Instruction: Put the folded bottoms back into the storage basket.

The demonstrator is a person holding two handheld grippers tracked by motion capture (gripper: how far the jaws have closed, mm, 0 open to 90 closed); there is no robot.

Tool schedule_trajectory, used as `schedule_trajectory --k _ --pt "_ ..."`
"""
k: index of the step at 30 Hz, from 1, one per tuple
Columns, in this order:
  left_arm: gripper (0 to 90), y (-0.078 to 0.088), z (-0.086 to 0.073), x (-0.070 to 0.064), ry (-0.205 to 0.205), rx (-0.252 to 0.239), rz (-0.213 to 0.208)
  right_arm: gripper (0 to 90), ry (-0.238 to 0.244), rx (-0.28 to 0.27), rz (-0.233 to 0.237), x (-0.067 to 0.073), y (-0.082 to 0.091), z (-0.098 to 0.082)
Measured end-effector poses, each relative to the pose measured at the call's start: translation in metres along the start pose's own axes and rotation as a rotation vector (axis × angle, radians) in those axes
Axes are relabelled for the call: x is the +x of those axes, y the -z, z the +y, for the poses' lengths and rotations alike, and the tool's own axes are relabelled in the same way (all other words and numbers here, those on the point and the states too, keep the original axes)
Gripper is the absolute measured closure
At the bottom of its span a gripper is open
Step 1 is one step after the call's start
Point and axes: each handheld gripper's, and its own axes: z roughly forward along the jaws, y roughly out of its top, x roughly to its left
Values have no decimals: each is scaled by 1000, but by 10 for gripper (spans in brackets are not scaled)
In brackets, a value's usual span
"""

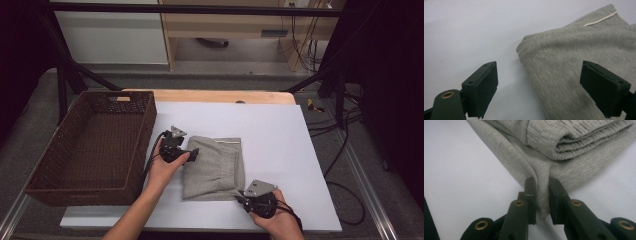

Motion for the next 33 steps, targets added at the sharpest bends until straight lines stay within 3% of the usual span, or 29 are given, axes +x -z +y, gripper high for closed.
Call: schedule_trajectory --k 21,24,25,28,30,31,33 --pt "250 -24 -2 1 8 41 -16 784 3 -2 0 0 0 0" --pt "325 -25 -3 2 36 57 -48 784 2 -2 1 0 0 0" --pt "352 -26 -4 3 60 59 -84 784 -1 -3 1 0 0 -1" --pt "414 -26 -5 5 84 61 -110 784 0 -4 1 0 0 -1" --pt "440 -25 -5 5 87 62 -121 784 1 -2 1 0 0 0" --pt "525 -25 -5 4 87 61 -133 786 -3 -3 1 0 0 0" --pt "564 -24 -6 2 75 54 -124 796 -5 -5 6 0 0 0"
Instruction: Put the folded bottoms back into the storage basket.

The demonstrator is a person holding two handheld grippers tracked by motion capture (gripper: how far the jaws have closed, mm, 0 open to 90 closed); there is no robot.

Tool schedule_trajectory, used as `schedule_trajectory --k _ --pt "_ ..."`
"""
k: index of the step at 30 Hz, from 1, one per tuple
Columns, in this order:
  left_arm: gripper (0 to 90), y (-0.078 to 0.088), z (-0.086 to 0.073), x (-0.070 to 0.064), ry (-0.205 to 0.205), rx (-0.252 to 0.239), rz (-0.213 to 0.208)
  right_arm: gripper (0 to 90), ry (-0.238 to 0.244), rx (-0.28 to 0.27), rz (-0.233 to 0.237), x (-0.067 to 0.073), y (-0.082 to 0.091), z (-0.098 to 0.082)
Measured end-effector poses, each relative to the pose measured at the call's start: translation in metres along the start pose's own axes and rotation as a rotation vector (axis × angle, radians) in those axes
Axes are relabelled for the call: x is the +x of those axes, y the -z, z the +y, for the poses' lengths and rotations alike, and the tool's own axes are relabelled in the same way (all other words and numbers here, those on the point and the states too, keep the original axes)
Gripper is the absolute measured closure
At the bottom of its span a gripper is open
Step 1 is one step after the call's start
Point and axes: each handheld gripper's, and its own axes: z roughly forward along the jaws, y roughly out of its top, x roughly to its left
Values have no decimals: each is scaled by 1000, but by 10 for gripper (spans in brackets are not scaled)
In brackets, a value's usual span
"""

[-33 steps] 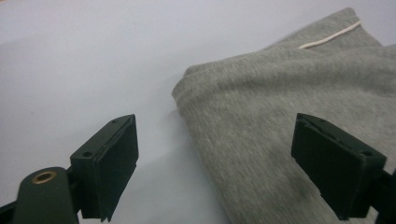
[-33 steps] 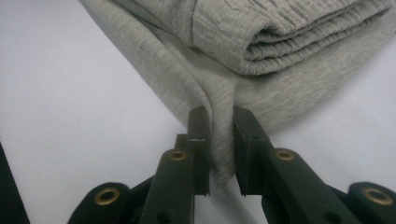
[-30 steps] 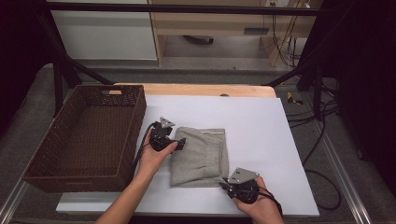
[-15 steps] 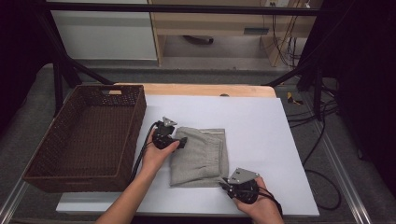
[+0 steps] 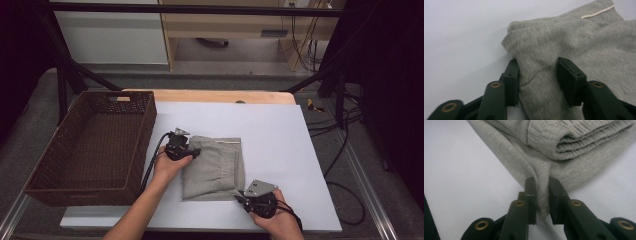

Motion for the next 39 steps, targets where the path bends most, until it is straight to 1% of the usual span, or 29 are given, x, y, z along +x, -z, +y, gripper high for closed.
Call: schedule_trajectory --k 1,2,4,7,9,10,13,15,19,21,22,23,24,25,26,28,29,30,31,32,33,34,35,37,39 --pt "586 0 0 0 0 0 0 801 0 0 3 0 0 0" --pt "626 1 0 0 3 -7 -3 805 0 0 6 0 0 0" --pt "698 3 0 0 -1 -5 -4 812 4 1 12 0 1 0" --pt "751 4 0 -2 -7 -2 1 816 4 3 24 0 1 0" --pt "769 5 1 -2 -8 0 1 817 2 2 27 0 1 0" --pt "774 7 1 -2 -15 8 3 819 -3 2 32 0 2 0" --pt "778 9 1 -3 -16 20 -1 820 -3 -2 36 1 4 0" --pt "783 13 0 -3 -32 49 -8 820 -2 -3 47 2 7 -1" --pt "778 18 -1 -4 -44 59 -16 820 1 1 58 6 9 -2" --pt "748 16 -1 -4 -47 49 -2 819 6 5 57 6 9 -2" --pt "712 16 -1 -4 -47 49 -2 819 6 5 57 6 9 -2" --pt "712 15 -1 -3 -48 46 6 818 3 6 55 6 8 -2" --pt "619 13 0 -1 -34 35 14 814 1 6 56 5 7 -2" --pt "584 13 0 -1 -34 35 14 814 1 6 56 5 7 -2" --pt "549 11 0 0 -25 29 16 810 -1 6 58 5 6 -2" --pt "508 9 0 4 -3 20 7 805 2 4 59 5 6 -2" --pt "469 8 0 6 10 17 5 802 2 4 59 5 6 -2" --pt "425 7 2 9 8 -13 27 800 2 5 60 5 5 -2" --pt "422 6 3 10 7 -19 25 800 3 4 60 5 5 -2" --pt "421 6 4 11 3 -16 23 799 4 3 62 5 5 -2" --pt "407 5 5 10 -6 -14 28 798 4 3 61 5 5 -2" --pt "387 5 5 10 -6 -14 28 798 4 3 61 5 5 -2" --pt "387 4 6 10 -17 -13 31 797 5 2 62 5 5 -2" --pt "354 1 9 8 -35 -6 31 794 3 2 64 5 5 -3" --pt "342 -3 9 8 -27 5 12 792 0 2 65 5 5 -3"
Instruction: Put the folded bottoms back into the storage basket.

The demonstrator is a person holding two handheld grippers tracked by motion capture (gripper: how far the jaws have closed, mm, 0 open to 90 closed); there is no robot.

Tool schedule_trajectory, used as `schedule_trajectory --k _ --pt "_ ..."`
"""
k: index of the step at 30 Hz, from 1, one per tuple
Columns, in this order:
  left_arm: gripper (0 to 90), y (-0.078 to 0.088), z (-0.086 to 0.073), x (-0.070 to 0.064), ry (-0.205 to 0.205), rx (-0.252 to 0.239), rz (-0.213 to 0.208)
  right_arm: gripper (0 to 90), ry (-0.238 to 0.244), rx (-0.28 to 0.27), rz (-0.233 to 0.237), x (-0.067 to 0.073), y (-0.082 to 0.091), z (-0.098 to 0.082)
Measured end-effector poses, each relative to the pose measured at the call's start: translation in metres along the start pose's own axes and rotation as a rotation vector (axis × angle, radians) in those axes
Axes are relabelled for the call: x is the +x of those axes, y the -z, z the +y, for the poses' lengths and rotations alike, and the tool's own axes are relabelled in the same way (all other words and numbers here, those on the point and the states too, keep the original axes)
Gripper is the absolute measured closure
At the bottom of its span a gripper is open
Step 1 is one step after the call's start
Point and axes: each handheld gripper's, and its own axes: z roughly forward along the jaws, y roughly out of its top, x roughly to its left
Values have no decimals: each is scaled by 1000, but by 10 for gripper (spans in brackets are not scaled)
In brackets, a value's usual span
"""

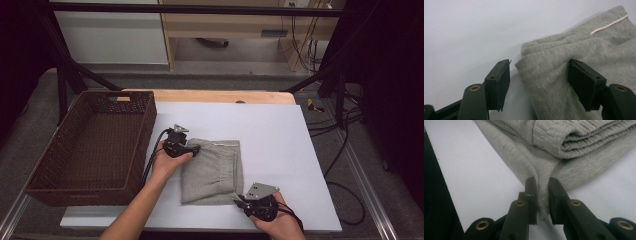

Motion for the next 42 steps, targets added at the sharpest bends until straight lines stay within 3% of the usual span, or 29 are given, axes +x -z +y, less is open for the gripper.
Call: schedule_trajectory --k 4,8,13,15,22,23,32,42 --pt "331 -5 -1 1 19 2 -32 793 -5 -1 3 -1 0 0" --pt "477 -4 1 2 30 12 -76 809 1 1 5 -1 -1 1" --pt "677 0 1 1 30 -1 -84 818 11 -6 6 -1 1 4" --pt "709 2 2 -2 9 1 -72 821 17 -25 2 0 4 8" --pt "732 14 7 -11 -26 -29 -47 823 35 -46 -3 1 11 20" --pt "733 20 12 -15 -54 -28 -40 824 40 -49 -5 0 14 24" --pt "735 38 27 -34 -141 -42 -26 825 47 -55 11 1 19 34" --pt "737 67 48 -40 -184 -84 -6 826 73 -97 15 2 35 60"
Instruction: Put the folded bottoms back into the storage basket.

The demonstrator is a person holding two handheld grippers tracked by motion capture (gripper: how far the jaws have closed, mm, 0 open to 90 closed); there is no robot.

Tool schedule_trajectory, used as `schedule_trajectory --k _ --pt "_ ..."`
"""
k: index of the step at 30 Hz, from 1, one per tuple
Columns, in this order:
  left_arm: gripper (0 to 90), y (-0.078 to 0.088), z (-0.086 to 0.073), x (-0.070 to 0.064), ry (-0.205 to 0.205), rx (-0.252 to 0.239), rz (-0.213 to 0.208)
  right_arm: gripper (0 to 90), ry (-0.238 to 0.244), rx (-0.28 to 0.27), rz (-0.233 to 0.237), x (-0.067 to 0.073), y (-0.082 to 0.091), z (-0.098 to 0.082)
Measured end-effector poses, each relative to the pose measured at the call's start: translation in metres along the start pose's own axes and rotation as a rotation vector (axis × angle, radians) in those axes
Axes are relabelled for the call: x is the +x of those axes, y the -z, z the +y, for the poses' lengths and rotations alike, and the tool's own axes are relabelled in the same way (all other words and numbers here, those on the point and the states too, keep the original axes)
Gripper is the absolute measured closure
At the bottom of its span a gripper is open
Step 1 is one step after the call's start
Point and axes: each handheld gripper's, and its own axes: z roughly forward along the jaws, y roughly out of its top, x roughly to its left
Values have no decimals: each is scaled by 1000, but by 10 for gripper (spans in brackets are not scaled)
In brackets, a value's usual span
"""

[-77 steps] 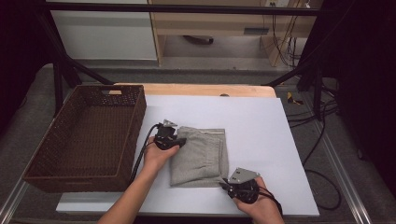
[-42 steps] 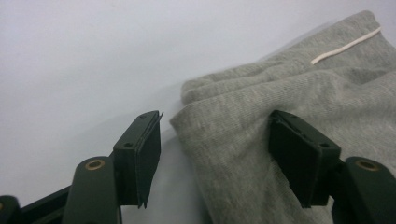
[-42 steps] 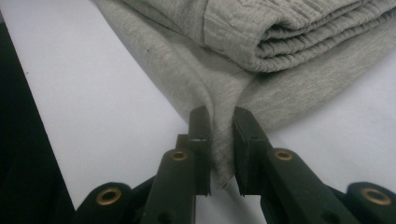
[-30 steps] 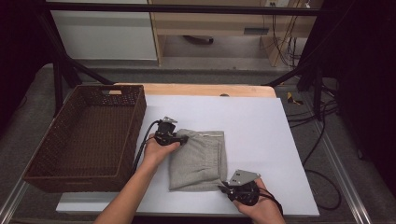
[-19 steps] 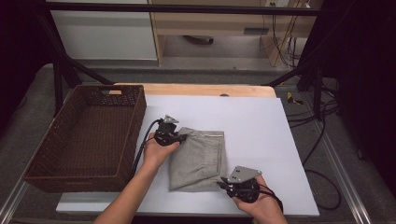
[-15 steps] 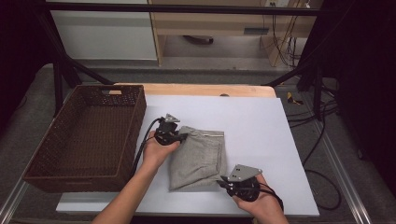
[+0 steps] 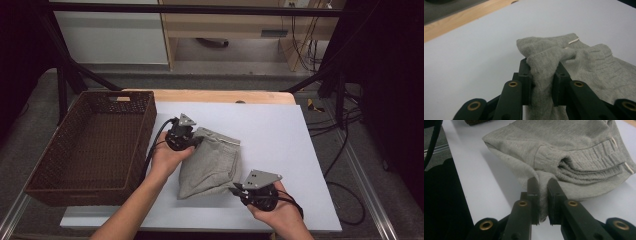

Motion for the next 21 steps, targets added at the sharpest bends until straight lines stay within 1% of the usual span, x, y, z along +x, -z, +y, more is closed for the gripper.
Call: schedule_trajectory --k 8,9,10,13,16,19,21 --pt "737 27 23 3 -36 -27 33 826 24 -23 1 -1 5 25" --pt "737 30 25 4 -38 -29 37 826 32 -28 1 0 6 31" --pt "737 33 28 5 -37 -32 39 826 32 -28 1 0 6 31" --pt "737 42 34 8 -45 -38 51 826 39 -35 7 -1 7 39" --pt "737 49 38 10 -40 -46 49 826 40 -39 14 -2 7 46" --pt "737 58 44 13 -47 -53 64 826 42 -44 26 -3 6 54" --pt "737 60 45 14 -46 -53 67 826 42 -47 29 -4 5 56"
